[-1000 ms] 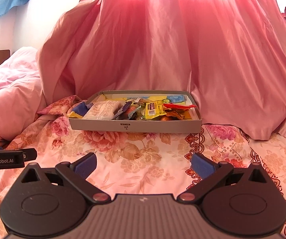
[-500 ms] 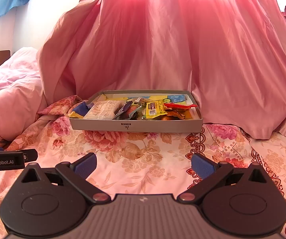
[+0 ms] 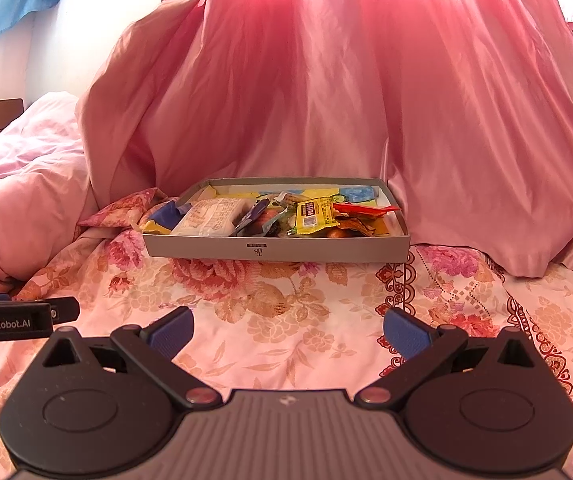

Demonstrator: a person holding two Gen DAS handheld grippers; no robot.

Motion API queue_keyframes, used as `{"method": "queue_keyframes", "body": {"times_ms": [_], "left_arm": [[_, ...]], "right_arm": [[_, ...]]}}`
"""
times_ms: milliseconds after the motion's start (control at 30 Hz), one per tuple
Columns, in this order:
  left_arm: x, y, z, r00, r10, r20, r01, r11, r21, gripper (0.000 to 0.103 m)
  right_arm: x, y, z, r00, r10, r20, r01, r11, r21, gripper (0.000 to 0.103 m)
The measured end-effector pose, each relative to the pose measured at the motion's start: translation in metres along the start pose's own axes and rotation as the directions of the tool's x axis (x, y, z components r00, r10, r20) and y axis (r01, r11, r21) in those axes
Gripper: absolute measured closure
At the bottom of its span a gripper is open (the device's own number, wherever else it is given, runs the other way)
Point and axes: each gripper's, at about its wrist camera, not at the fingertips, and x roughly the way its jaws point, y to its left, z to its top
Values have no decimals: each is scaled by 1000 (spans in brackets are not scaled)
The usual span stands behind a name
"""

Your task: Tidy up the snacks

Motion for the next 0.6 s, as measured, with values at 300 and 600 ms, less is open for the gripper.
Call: {"method": "queue_keyframes", "body": {"times_ms": [300, 600], "left_arm": [[0, -1, 0, 1000, 2, -5, -2, 1000, -1, 1], [1, -4, -1, 998, -31, -58, 31, 999, 9, 4]], "right_arm": [[0, 0, 0, 1000, 0, -1, 0, 1000, 0, 0], [0, 2, -1, 1000, 0, -1, 0, 1000, -4, 0]]}}
